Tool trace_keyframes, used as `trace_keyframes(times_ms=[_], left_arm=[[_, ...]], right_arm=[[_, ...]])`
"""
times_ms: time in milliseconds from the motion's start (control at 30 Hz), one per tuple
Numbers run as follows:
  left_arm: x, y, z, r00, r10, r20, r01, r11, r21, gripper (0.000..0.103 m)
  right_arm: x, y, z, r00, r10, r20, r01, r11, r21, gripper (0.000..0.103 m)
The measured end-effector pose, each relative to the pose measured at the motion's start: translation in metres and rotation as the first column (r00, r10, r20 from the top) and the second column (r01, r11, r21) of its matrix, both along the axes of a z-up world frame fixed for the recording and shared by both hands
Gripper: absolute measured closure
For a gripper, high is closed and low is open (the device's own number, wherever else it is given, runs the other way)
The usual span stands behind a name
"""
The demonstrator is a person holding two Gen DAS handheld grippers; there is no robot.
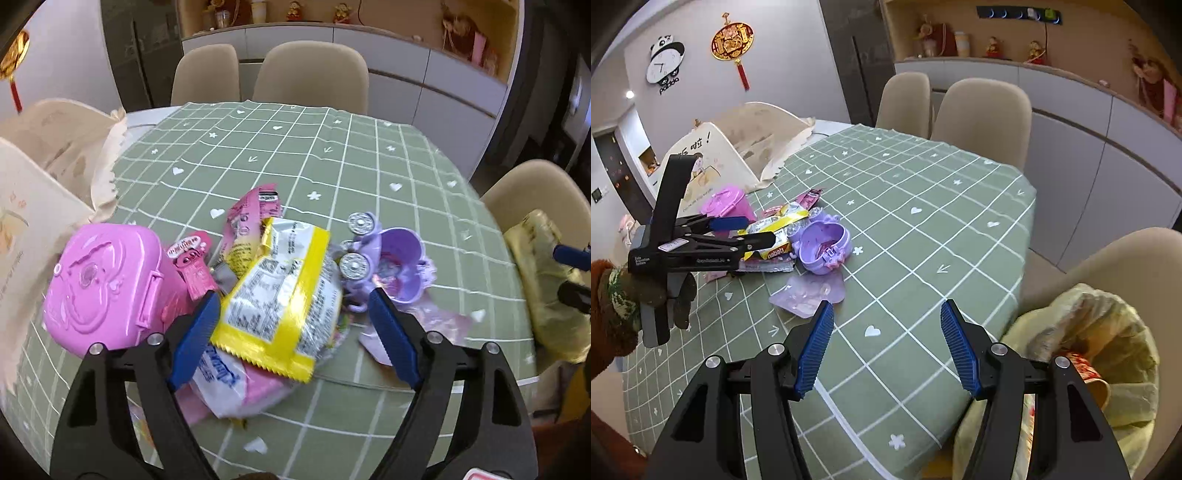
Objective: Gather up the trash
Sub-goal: 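Grasp the yellow-white snack packet with left tool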
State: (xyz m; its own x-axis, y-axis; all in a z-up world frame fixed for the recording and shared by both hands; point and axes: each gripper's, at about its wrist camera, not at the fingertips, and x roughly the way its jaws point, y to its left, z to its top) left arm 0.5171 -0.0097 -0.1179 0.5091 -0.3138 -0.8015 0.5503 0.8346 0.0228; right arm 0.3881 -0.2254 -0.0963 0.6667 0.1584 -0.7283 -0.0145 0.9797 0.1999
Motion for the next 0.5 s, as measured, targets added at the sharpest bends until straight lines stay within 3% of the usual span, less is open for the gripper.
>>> trace_keyframes(times_ms=[67,133,233,400,500], left_arm=[[0.005,0.000,-0.002,1.000,0.025,-0.001,-0.025,1.000,0.012,0.031],[0.012,-0.001,-0.006,0.997,0.071,-0.039,-0.069,0.997,0.043,0.043],[0.020,0.004,-0.014,0.985,0.123,-0.119,-0.118,0.992,0.045,0.053],[-0.004,0.038,-0.001,0.964,0.177,-0.200,-0.204,0.971,-0.127,0.062],[-0.038,0.067,0.011,0.955,0.210,-0.210,-0.250,0.951,-0.183,0.063]], right_arm=[[0.009,0.000,-0.003,1.000,0.004,-0.009,-0.004,1.000,0.030,0.046],[0.022,0.001,-0.008,0.999,0.026,-0.033,-0.023,0.996,0.083,0.046],[0.039,0.008,-0.017,0.995,0.077,-0.067,-0.068,0.990,0.126,0.046],[0.058,0.038,-0.029,0.978,0.185,-0.099,-0.176,0.980,0.096,0.046],[0.065,0.060,-0.033,0.954,0.279,-0.112,-0.270,0.959,0.088,0.046]])
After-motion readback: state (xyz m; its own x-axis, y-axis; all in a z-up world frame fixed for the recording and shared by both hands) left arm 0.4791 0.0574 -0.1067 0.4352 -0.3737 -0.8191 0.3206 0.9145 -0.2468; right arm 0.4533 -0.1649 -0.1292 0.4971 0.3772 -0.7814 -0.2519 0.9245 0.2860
